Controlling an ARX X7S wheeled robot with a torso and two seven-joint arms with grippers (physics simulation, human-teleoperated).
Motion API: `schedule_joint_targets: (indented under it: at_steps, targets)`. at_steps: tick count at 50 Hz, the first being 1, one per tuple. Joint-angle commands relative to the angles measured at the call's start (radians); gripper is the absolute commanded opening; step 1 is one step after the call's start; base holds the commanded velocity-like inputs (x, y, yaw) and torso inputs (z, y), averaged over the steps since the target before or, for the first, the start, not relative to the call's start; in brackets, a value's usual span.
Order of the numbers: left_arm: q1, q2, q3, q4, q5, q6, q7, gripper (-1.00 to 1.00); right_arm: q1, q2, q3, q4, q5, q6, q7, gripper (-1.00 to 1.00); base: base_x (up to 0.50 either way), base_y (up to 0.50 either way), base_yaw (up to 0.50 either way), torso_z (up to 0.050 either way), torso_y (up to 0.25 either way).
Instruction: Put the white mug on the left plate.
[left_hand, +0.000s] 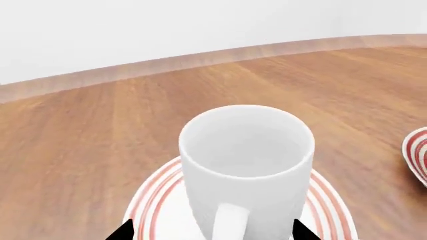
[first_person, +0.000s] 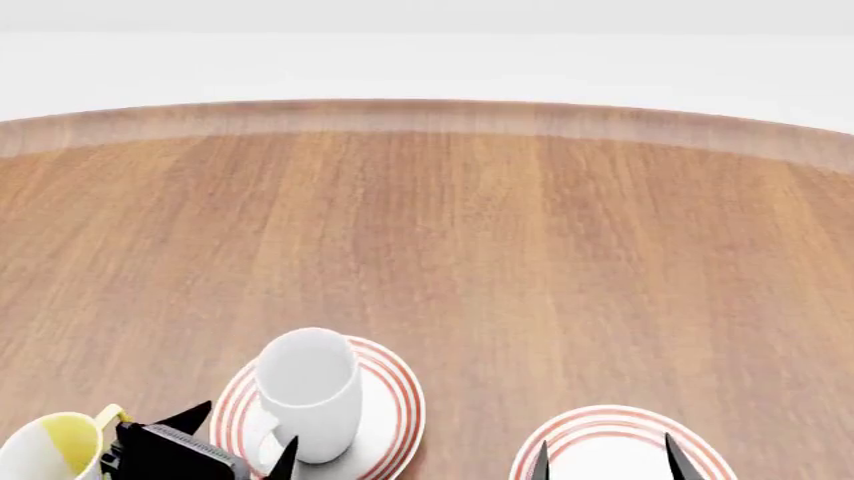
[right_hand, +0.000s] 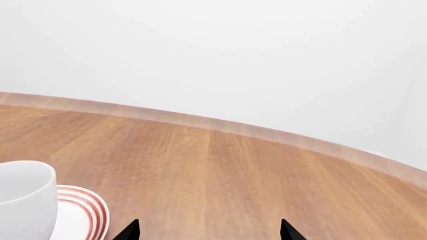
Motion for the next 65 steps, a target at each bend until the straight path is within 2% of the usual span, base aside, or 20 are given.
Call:
schedule_joint_targets:
  at_steps: [1,6,15,26,33,45,65]
  targets:
    - [0.134,-0.044,-0.009,0.373,0.01,-0.178,-0.035,1.0,0.003,0.002,-0.001,-0.001,0.006,0.0,0.001,1.0,0.0,0.0,0.0,0.0,0.0]
    - [0.218,-0.078,-0.003,0.607,-0.001,-0.273,-0.057,1.0,0.008,0.0,-0.002,0.008,0.006,-0.002,0.002,1.0,0.0,0.0,0.0,0.0,0.0]
    - [0.335,-0.13,-0.003,0.895,-0.028,-0.352,-0.075,1.0,0.028,0.002,-0.001,0.007,0.006,0.013,0.008,1.0,0.0,0.0,0.0,0.0,0.0]
    - [0.528,-0.199,0.001,1.233,-0.024,-0.362,-0.119,1.0,-0.031,0.018,0.0,-0.14,-0.021,0.004,0.048,1.0,0.0,0.0,0.0,0.0,0.0]
    - [0.612,-0.224,0.003,1.354,-0.004,-0.342,-0.145,1.0,-0.064,0.029,-0.003,-0.188,-0.033,-0.006,0.056,1.0,0.0,0.0,0.0,0.0,0.0]
    - [0.698,-0.242,0.011,1.437,0.0,-0.296,-0.156,1.0,-0.123,0.031,0.0,-0.184,-0.044,-0.081,0.065,1.0,0.0,0.0,0.0,0.0,0.0]
    - [0.723,-0.245,0.022,1.441,0.006,-0.269,-0.166,1.0,-0.14,0.035,-0.015,-0.207,-0.053,-0.096,0.07,1.0,0.0,0.0,0.0,0.0,0.0]
